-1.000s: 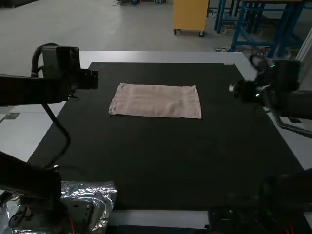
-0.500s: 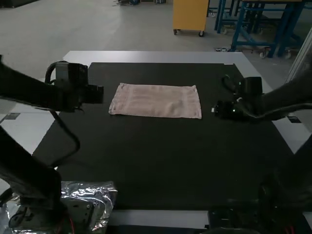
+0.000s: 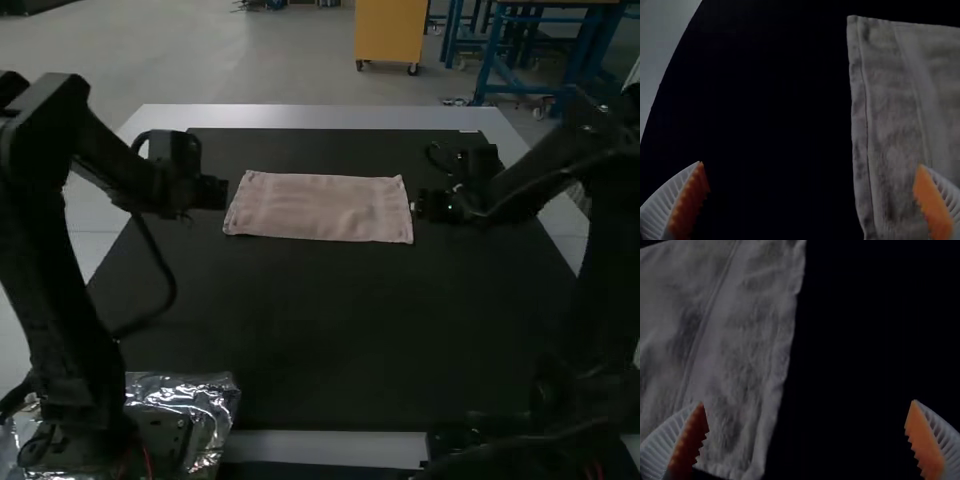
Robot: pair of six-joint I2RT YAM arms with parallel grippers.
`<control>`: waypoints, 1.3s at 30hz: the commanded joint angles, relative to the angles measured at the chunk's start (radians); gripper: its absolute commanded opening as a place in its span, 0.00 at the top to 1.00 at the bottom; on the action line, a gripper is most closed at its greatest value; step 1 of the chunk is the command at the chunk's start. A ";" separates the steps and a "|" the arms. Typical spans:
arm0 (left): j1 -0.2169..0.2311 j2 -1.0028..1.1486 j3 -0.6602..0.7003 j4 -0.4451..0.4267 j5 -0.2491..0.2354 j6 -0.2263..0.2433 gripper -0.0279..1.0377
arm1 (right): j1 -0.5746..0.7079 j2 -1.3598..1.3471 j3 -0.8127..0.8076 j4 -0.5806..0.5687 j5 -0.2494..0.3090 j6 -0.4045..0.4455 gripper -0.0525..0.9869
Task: Fold the towel.
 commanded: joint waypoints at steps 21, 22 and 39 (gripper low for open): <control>-0.020 0.332 0.321 0.029 0.011 0.003 0.08 | 0.012 0.358 0.375 0.037 0.014 -0.043 0.08; -0.020 0.343 0.334 0.029 0.011 0.003 0.08 | 0.013 0.369 0.389 0.037 0.014 -0.042 0.08; -0.013 0.481 0.469 0.037 0.011 0.013 0.08 | 0.043 0.519 0.574 0.033 0.012 -0.040 0.08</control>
